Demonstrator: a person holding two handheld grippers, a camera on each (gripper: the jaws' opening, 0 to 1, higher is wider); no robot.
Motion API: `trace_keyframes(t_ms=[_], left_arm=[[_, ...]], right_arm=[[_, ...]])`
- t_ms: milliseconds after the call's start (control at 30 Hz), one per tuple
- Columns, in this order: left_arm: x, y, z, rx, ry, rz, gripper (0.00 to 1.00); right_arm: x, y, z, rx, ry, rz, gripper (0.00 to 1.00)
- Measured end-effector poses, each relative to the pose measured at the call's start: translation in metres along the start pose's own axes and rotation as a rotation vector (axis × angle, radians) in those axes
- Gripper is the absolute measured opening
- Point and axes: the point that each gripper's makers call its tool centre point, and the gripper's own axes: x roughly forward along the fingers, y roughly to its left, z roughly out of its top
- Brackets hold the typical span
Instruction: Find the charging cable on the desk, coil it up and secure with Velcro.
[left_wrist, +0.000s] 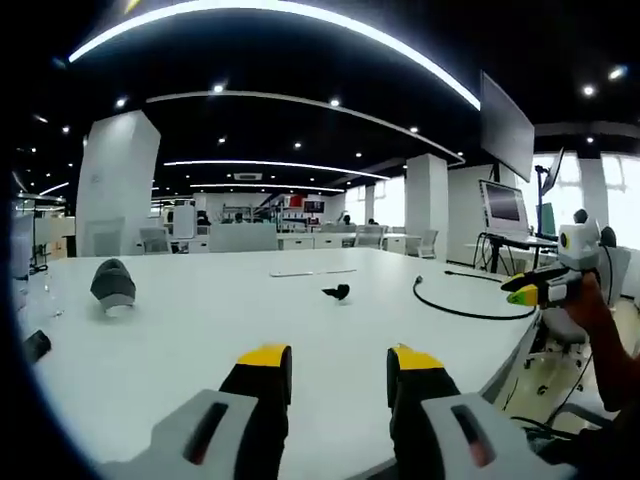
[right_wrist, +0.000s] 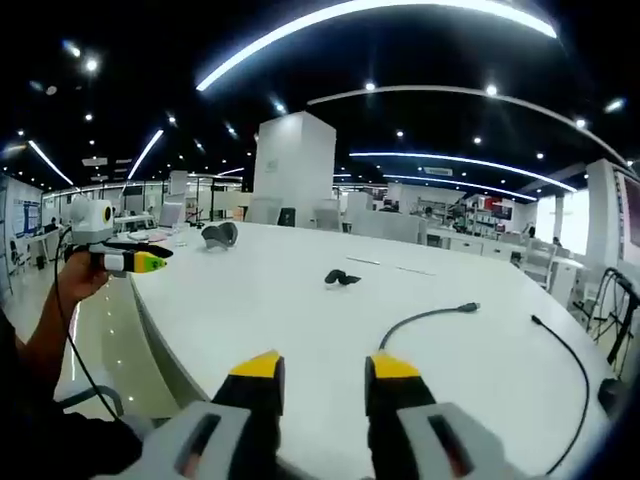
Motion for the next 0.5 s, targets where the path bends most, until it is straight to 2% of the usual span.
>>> trace_keyframes(t_ms=[267,500], left_arm=[[0.0023,-0.0004,-0.0089,-0.006,0.042,0.003,0.38],[0.005,-0.0015,-0.0092,-0.01,0.031,0.007,0.37]], right_arm=[[-0.0014,0.0038,-0.0044,-0.006,0.02,0.001,0.33],[0.0008,0.0029,-0.0052,-0.011,0.031,0.0,0.33]])
